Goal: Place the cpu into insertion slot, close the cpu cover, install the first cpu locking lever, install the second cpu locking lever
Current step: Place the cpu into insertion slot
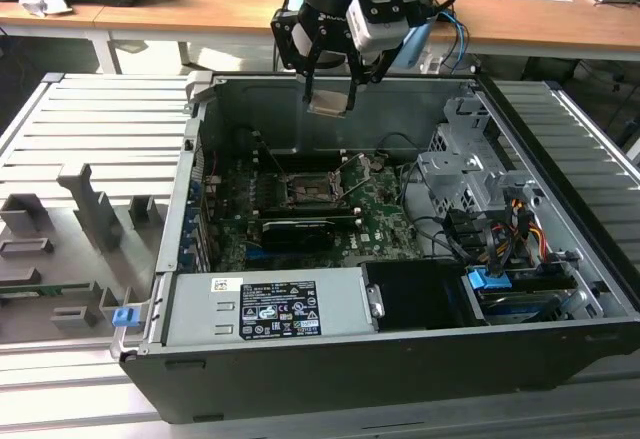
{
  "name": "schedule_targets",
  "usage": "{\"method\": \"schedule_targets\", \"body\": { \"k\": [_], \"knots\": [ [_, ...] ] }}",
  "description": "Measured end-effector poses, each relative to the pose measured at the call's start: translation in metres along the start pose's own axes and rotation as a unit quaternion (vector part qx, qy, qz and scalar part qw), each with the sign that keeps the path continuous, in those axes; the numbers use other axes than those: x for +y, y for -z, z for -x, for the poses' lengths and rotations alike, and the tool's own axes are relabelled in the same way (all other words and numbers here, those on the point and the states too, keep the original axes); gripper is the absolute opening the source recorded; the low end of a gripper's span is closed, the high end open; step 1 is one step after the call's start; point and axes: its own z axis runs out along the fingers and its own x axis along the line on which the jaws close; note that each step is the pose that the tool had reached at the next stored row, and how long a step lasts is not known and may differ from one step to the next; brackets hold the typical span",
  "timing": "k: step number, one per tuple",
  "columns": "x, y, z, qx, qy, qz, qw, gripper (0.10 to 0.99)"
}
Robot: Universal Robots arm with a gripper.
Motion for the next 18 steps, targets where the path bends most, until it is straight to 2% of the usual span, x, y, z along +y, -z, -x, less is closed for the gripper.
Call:
{"method": "schedule_targets", "body": {
  "k": [10,18],
  "knots": [
    [0.0000,-0.0001,0.0000,-0.0005,-0.006,0.0001,1.0000,0.541],
    [-0.0001,-0.0008,0.0000,-0.0019,-0.021,0.0004,0.9998,0.541]
  ]
}}
